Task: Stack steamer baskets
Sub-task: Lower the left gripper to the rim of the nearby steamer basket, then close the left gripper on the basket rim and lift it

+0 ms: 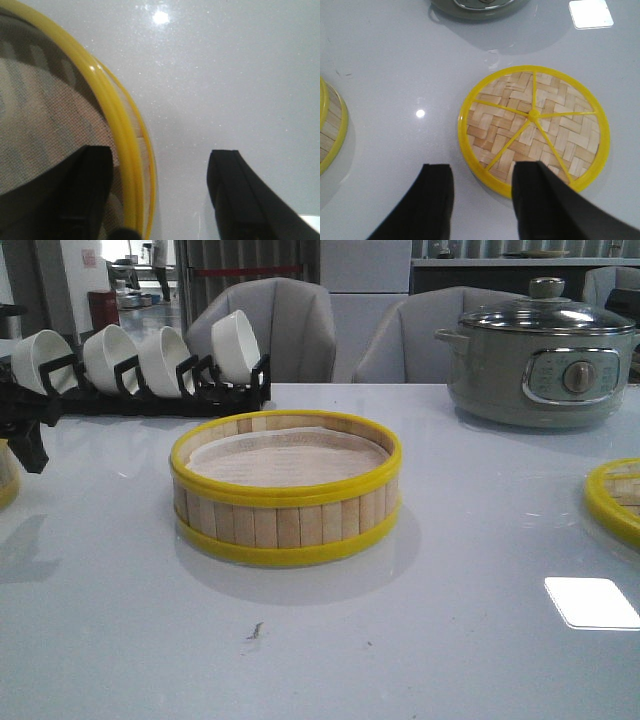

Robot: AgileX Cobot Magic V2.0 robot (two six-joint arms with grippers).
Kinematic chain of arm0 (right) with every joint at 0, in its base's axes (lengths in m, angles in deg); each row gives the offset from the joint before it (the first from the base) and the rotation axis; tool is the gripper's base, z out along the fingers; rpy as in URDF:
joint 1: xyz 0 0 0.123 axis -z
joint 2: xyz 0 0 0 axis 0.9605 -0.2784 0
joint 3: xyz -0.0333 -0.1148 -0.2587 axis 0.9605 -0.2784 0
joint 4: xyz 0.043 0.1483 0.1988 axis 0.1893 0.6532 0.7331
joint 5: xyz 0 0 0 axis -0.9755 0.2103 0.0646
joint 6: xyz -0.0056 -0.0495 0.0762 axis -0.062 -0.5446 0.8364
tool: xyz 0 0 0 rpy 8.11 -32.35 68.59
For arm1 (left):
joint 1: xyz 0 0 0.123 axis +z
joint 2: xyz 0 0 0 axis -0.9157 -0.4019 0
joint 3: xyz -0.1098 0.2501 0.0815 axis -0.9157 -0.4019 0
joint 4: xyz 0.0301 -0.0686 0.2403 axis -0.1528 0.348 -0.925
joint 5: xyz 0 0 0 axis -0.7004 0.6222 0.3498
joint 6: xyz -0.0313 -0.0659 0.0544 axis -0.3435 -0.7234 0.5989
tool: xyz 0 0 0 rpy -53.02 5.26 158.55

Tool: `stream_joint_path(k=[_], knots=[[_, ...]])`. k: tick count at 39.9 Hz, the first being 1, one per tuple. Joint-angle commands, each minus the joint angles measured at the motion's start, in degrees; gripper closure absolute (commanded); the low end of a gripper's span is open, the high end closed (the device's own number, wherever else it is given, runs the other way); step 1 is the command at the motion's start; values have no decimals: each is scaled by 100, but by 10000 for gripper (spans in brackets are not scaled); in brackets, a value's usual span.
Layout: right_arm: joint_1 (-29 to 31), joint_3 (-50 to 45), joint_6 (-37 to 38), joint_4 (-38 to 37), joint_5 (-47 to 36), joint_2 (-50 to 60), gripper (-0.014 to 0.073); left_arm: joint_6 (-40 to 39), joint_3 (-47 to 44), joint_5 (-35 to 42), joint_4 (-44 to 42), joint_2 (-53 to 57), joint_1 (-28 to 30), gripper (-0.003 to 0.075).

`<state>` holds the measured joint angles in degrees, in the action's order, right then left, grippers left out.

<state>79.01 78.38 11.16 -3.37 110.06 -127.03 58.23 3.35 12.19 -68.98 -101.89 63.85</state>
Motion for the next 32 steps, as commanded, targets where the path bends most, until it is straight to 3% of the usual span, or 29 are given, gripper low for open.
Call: stream_joint_path(k=[1, 26, 32], knots=[[-4, 231, -25, -45, -383, 41, 204, -69, 166, 225, 40, 297, 9, 268], [-4, 231, -25, -45, -383, 41, 204, -69, 166, 258, 30, 295, 73, 270], [-4, 231, -25, -45, -383, 41, 204, -69, 166, 246, 30, 295, 139, 386]])
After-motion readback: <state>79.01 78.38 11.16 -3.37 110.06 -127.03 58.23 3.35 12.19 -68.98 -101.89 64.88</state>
